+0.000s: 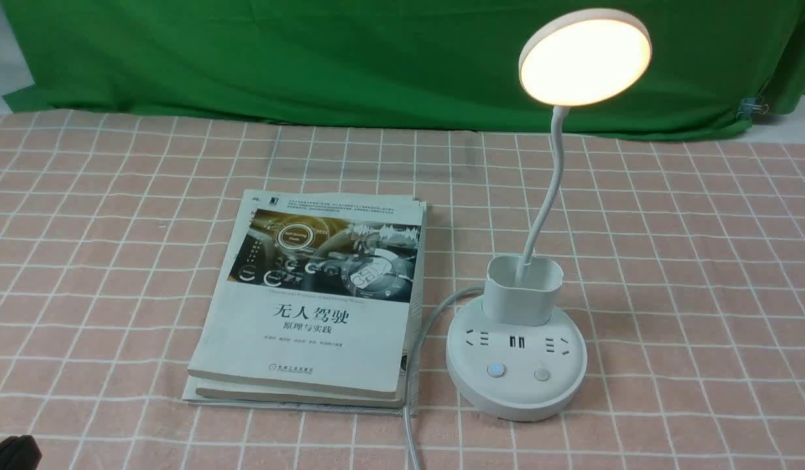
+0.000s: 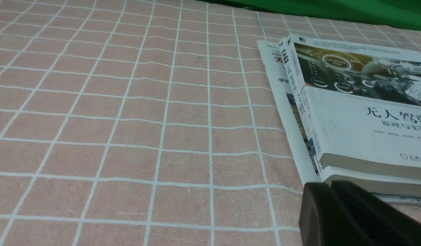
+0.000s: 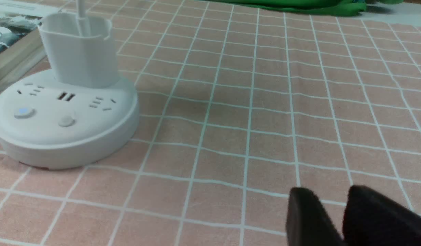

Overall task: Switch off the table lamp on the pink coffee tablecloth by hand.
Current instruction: 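Press the power button on the lamp base to turn the lamp off with the right gripper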

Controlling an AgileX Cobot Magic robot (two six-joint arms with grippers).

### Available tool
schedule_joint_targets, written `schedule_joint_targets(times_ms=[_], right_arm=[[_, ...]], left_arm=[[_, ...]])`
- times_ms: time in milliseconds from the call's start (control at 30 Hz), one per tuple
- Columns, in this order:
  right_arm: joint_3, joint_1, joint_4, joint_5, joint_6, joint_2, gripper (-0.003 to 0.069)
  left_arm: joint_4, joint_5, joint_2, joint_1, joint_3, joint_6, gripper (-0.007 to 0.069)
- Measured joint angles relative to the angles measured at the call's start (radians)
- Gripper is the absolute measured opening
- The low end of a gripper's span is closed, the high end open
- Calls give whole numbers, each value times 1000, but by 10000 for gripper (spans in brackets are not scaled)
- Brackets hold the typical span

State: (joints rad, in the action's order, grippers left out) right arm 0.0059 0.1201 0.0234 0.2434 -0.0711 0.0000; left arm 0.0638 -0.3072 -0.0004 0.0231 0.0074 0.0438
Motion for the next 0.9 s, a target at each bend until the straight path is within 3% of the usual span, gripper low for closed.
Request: schedule_joint_targets(times_ms=[900], right_arm=[[0,0,0,0,0,0,239]], left_arm=[[0,0,0,0,0,0,6]])
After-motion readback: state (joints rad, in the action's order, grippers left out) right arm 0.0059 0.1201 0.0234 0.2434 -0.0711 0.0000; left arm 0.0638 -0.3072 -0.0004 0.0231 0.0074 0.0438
